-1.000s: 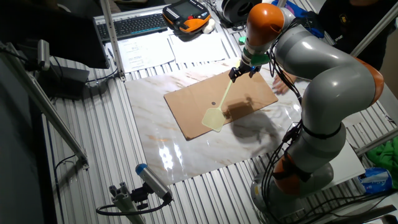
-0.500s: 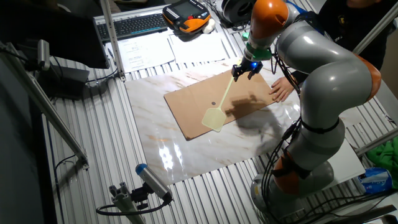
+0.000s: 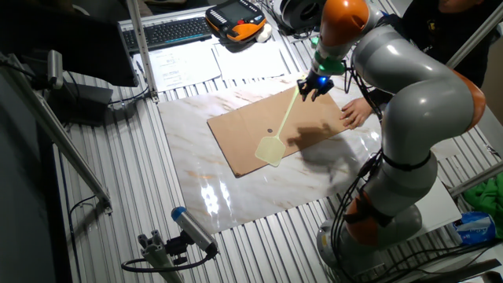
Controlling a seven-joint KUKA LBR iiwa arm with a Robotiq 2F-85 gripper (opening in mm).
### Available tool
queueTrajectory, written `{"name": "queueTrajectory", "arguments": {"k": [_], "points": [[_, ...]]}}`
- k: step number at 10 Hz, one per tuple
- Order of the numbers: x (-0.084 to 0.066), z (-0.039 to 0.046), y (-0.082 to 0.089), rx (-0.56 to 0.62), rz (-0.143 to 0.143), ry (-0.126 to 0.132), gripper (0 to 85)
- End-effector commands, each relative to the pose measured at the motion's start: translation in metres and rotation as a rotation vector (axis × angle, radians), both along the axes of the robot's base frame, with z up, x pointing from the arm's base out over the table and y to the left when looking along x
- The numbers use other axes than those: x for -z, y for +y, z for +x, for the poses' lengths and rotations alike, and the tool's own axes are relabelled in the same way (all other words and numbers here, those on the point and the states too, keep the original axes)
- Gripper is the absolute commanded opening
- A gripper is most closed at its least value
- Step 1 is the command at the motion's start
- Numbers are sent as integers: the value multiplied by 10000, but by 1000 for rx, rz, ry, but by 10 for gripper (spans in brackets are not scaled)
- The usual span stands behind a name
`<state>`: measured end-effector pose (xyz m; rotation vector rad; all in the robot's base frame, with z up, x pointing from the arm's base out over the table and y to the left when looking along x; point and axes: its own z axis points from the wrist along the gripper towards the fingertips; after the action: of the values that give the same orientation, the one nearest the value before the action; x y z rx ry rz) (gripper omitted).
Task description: Swat with a flyswatter
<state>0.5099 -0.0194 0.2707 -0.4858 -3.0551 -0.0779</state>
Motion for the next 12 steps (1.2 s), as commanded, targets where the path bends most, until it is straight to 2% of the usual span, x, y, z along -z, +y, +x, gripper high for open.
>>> {"name": "queueTrajectory", "arguments": {"k": [1, 2, 4, 6, 8, 11, 12], "points": [[-25, 37, -58, 147, -17, -12, 0], [-28, 119, -158, 139, -14, -12, 0], [33, 228, -234, 144, -13, -24, 0], [112, 293, -238, 166, -9, -25, 0], [226, 376, -247, 189, 8, -22, 0], [363, 466, -263, 214, 1, -51, 0], [379, 474, -264, 222, 4, -50, 0]]}}
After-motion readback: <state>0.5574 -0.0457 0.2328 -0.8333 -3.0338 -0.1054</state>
